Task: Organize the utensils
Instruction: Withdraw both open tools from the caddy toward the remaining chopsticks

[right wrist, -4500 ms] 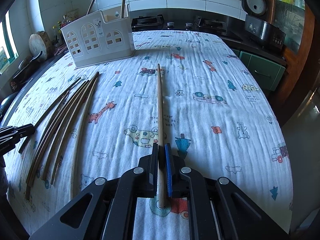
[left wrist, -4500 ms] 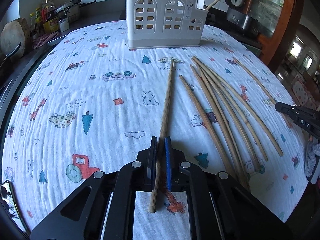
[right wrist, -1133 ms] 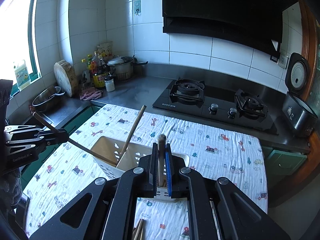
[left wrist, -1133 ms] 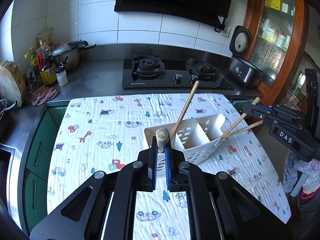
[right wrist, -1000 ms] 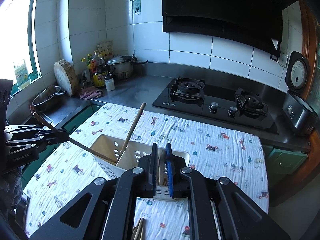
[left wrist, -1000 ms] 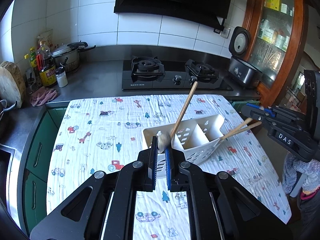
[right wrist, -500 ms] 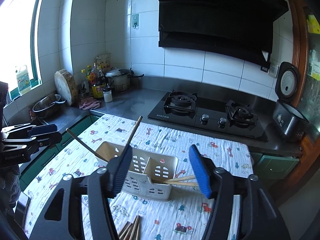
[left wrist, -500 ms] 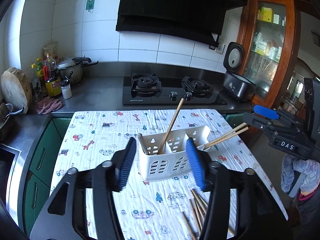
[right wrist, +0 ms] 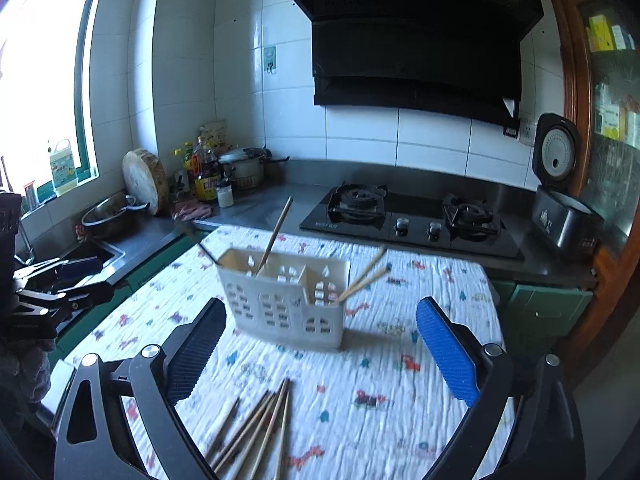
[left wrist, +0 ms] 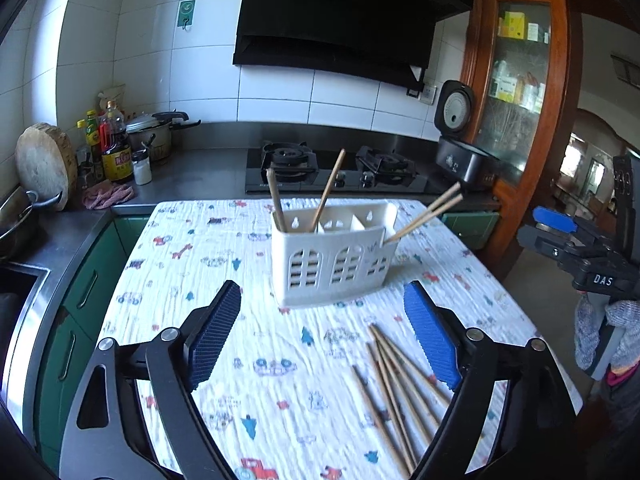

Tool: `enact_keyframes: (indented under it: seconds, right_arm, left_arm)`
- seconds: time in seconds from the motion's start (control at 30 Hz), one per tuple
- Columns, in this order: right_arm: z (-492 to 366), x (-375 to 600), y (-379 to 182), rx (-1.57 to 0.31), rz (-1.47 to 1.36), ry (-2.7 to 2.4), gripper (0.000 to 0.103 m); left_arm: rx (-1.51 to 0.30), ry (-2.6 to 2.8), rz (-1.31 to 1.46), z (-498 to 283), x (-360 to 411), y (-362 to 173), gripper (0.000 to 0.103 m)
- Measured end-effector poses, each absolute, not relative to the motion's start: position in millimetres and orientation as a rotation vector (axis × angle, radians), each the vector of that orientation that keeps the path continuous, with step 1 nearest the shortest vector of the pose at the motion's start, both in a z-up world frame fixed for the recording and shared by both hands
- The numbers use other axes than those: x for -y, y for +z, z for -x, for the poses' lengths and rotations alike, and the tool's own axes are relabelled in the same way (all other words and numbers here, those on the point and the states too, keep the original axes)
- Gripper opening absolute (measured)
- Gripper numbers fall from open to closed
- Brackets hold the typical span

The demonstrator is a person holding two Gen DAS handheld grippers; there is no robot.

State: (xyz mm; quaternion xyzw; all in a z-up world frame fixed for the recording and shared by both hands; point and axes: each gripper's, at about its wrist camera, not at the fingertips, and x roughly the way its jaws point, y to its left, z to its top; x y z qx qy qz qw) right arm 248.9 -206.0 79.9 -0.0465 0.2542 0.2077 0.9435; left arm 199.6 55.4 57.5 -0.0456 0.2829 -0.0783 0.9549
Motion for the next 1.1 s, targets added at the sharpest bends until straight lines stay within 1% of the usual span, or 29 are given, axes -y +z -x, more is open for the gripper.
enact_keyframes:
  seconds: [0.17, 0.27, 0.43, 0.6, 0.8, 0.83, 0.87, 0.93, 1.0, 1.07, 1.1]
  right_arm:
    - [-222, 210, 41, -0.572, 0.088, 0.441, 0.094]
    - [-207, 210, 15, -0.616, 0.077, 0.452, 0.094]
    - [-179, 204, -22, -0.647, 0.150, 0.440, 0.094]
    - [-156, 199, -52, -0.672, 0.191, 0.433, 0.094]
    - [-152, 201, -80, -0.746, 0.180, 0.434, 0.093]
    - [-153, 202, -83, -0.754, 0.183, 0.432, 0.091]
    - [-154, 202, -86, -0.764, 0.183, 0.432, 0.084]
    - [-157, 202, -90, -0.785, 0.174, 0.433, 0.079]
    - [-160, 202, -93, -0.800, 0.167, 0.435, 0.077]
    - [-161, 201, -96, -0.810, 0.168, 0.435, 0.070]
    - [-161, 200, -97, -0.815, 0.168, 0.438, 0.068]
  left_arm:
    - [-0.605, -0.125, 0.093, -179, -55, 30, 0.087]
    - [-0.629, -0.108, 0.097, -170, -55, 13, 0.088]
    - [-0.679, -0.091, 0.134, -155, -58, -15, 0.088]
    - [-0.697, -0.058, 0.145, -143, -59, -31, 0.088]
    - [-0.728, -0.040, 0.146, -131, -56, -45, 0.088]
    - [-0.732, -0.037, 0.149, -130, -57, -47, 0.088]
    - [-0.737, -0.036, 0.157, -128, -57, -49, 0.088]
    - [-0.749, -0.027, 0.170, -126, -60, -53, 0.088]
    - [-0.757, -0.019, 0.177, -126, -62, -55, 0.088]
    - [-0.760, -0.012, 0.180, -124, -64, -56, 0.088]
    - [-0.761, -0.010, 0.182, -124, -64, -57, 0.088]
